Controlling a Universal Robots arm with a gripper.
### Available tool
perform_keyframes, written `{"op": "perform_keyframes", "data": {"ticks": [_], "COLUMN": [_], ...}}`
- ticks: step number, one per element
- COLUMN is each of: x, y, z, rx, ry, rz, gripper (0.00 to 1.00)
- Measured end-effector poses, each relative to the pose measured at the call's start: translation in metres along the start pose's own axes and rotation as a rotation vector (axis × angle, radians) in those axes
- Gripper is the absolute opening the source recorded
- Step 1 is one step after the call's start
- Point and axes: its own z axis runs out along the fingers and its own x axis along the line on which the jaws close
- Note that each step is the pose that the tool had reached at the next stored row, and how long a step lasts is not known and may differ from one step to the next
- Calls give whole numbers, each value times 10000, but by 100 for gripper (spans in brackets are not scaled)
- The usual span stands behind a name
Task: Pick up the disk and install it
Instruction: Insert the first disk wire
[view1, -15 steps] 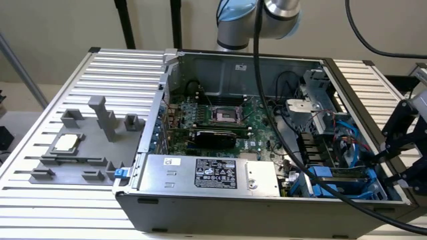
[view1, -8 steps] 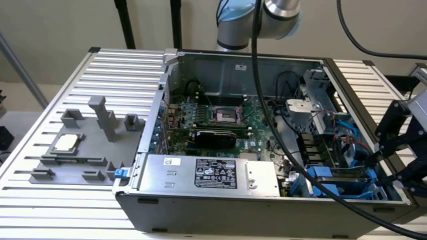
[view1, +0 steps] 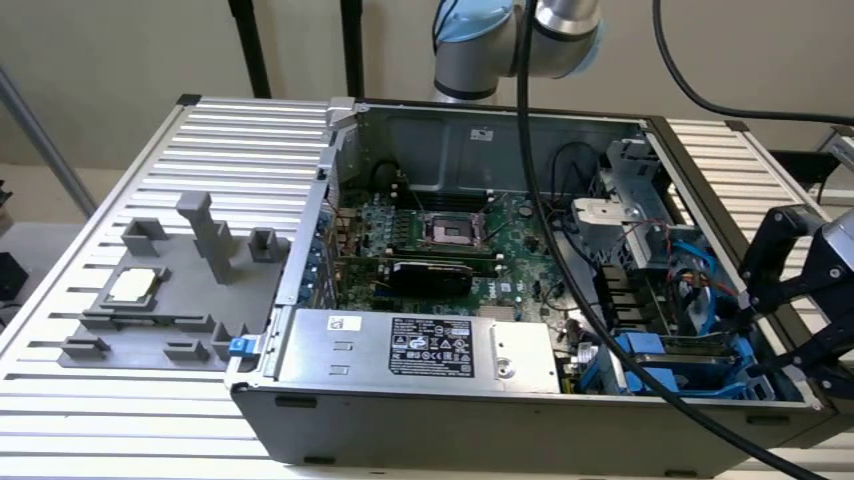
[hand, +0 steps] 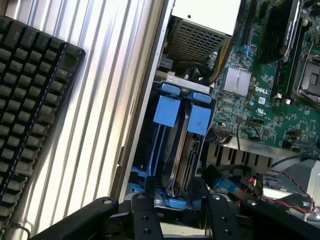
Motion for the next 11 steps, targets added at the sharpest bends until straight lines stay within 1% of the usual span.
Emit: {"op": "perform_keyframes", "data": {"ticks": [4,7,9,11], "x": [5,5,4,2], "y": [-2,-3,-4,-6], "z": [32,35,37,36], "rx": [-85,-142,-166,-176], "ry": [-26,-30,-39,-65], "rz": [-650,-1022,-1191,-1310], "gripper": [42,42,42,42]}}
